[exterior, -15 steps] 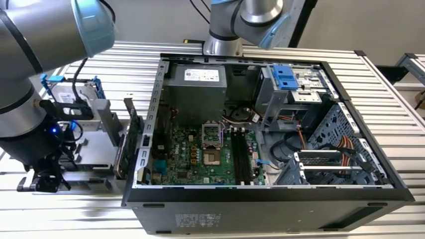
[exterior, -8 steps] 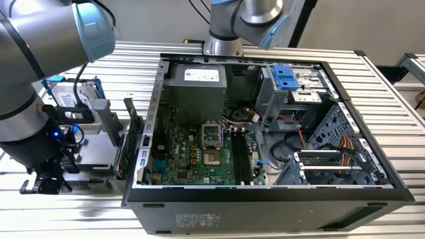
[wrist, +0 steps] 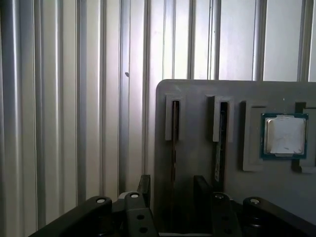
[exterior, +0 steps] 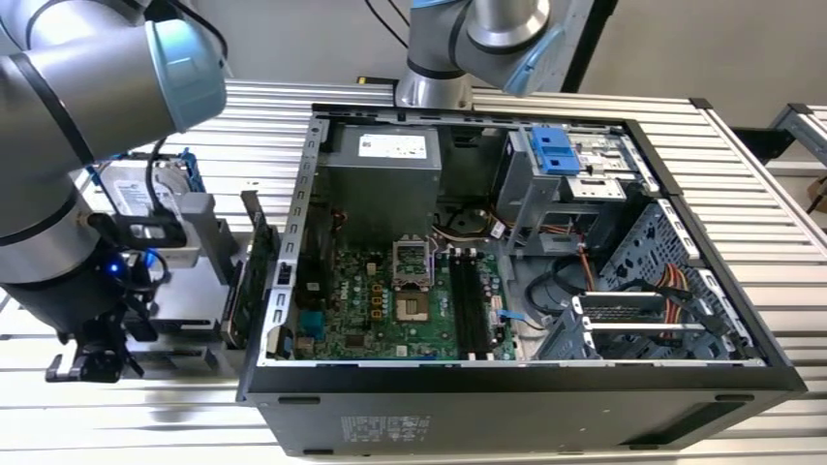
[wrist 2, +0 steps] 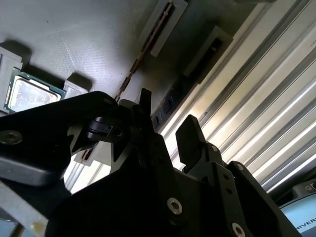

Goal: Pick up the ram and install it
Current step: 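Pick up the ram and move it above insertion slot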

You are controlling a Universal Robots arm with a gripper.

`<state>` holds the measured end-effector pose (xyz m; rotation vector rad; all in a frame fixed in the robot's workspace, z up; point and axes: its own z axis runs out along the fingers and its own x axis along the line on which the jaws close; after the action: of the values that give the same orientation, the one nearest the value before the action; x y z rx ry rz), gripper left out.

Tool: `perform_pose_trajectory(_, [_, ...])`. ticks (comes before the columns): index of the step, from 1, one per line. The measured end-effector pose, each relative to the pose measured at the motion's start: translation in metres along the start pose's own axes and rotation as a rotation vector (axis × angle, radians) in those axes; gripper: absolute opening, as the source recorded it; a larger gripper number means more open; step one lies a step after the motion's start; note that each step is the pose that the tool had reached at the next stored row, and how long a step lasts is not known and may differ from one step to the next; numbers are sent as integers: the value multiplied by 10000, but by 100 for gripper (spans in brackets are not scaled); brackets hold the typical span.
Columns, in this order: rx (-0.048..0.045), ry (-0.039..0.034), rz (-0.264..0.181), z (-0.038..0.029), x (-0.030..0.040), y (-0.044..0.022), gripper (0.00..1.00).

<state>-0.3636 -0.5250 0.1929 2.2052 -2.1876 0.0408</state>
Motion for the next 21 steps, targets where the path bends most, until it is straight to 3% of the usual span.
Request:
perform_pose_trajectory(4, [5,0,-5,29,-3,7,100])
perform_pose_trajectory(17, [10,-1,-101,30,-3,7,100])
perform_pose_trajectory(21, [11,-38,-112,31,-7,7,100])
